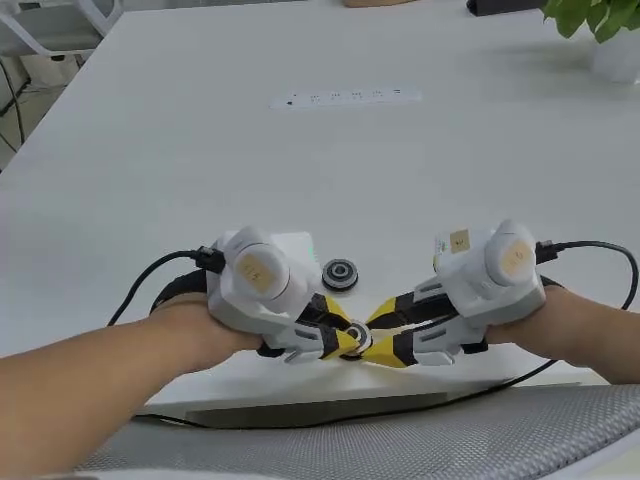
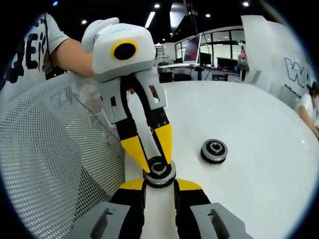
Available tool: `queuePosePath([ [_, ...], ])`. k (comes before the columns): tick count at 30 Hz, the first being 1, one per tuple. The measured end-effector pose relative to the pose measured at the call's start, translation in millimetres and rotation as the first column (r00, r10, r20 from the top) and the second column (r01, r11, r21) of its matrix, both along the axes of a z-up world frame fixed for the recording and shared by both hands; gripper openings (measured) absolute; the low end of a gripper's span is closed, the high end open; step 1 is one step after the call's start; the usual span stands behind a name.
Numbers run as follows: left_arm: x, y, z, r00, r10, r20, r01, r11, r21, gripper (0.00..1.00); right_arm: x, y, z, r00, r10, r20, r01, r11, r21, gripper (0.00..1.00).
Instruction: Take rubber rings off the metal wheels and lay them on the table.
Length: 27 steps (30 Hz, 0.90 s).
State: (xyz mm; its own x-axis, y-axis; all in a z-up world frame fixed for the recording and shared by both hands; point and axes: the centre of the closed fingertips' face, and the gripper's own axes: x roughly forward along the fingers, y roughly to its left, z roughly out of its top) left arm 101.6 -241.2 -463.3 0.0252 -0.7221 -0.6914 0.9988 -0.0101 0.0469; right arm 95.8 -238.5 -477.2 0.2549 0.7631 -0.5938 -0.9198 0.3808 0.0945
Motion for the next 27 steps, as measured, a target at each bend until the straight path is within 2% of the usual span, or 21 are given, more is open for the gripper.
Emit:
queuePosePath([
  [7, -0.5, 0.1, 0.2, 1.0, 0.002, 0.0, -0.002, 1.0, -0.002, 0.07, -0.9, -2.6, -1.0, 1.0, -0.018, -0.019, 0.018, 1.0, 0.0, 0.16],
  [8, -0.5, 0.1, 0.2, 1.0, 0.002, 0.0, -0.002, 1.0, -0.002, 0.07, -1.0, -4.6, -3.0, 1.0, -0.02, -0.019, 0.02, 1.0, -0.016, 0.11],
  [9, -0.5, 0.2, 0.2, 1.0, 0.003, 0.0, -0.003, 1.0, -0.002, 0.07, -7.6, -8.9, -7.0, 0.999, 0.0, -0.049, -0.002, 0.999, -0.046, 0.07],
  [10, -0.5, 0.2, 0.1, 1.0, 0.003, 0.0, -0.003, 1.0, -0.001, 0.07, -2.8, -7.7, -4.1, 0.999, -0.025, -0.038, 0.024, 0.999, -0.022, 0.05],
  [13, -0.6, 0.2, 0.1, 1.0, 0.003, 0.001, -0.003, 1.0, -0.002, 0.07, -2.0, -8.1, -3.3, 0.999, -0.035, -0.035, 0.034, 0.999, -0.02, 0.03],
  [18, -0.8, 0.1, 0.3, 1.0, 0.001, 0.004, -0.001, 1.0, -0.001, 0.07, -2.5, -8.5, -4.3, 0.998, -0.045, -0.049, 0.044, 0.999, -0.023, 0.01],
  [27, -0.3, 0.0, 0.5, 1.0, 0.003, 0.005, -0.003, 1.0, -0.001, 0.07, -1.3, -10.5, -2.0, 0.991, -0.092, -0.098, 0.094, 0.995, 0.015, 0.0],
])
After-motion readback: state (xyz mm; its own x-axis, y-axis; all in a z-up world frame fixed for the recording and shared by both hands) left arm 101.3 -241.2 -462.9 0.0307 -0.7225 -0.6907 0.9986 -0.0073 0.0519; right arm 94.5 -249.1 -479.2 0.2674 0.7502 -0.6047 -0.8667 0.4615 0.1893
